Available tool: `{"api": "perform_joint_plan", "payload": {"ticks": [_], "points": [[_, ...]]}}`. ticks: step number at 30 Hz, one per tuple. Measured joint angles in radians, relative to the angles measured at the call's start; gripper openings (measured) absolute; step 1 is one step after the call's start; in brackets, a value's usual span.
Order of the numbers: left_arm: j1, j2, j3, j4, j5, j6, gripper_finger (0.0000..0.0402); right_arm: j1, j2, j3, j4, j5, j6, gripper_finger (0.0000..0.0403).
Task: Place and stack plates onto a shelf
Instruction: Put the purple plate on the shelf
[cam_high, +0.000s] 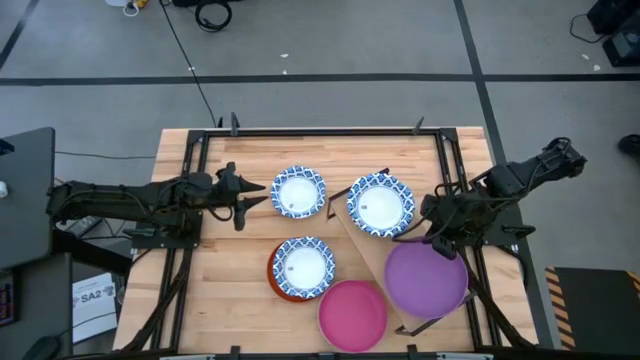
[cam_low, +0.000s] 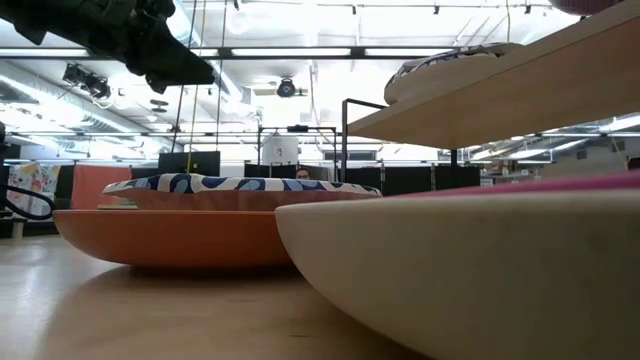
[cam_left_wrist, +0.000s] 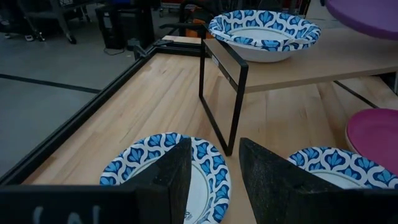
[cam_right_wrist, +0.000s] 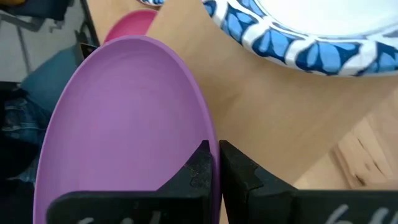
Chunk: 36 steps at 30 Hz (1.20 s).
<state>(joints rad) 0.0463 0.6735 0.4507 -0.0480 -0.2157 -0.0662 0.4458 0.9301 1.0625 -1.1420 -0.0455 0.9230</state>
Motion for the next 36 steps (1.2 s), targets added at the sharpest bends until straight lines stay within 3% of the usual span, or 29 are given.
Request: {"api": "perform_joint_plan", "payload": {"ticks": [24, 30, 36], "points": [[0.000, 0.000, 0.000, 0.000, 0.000, 0.001, 0.0142, -0.004, 0.125, 0.002, -0.056, 0.002, -0.036, 0.0026], [0.000, 0.000, 0.001, 0.000, 0.000, 0.001, 0.0142, -0.004, 0.126, 0.001, -0.071, 0.080, -0.036, 0.0041], [0.000, 0.000, 0.001, 0.000, 0.000, 0.001, 0.0142, -0.004, 0.126, 0.000, -0.080, 0.085, -0.036, 0.0055]]}}
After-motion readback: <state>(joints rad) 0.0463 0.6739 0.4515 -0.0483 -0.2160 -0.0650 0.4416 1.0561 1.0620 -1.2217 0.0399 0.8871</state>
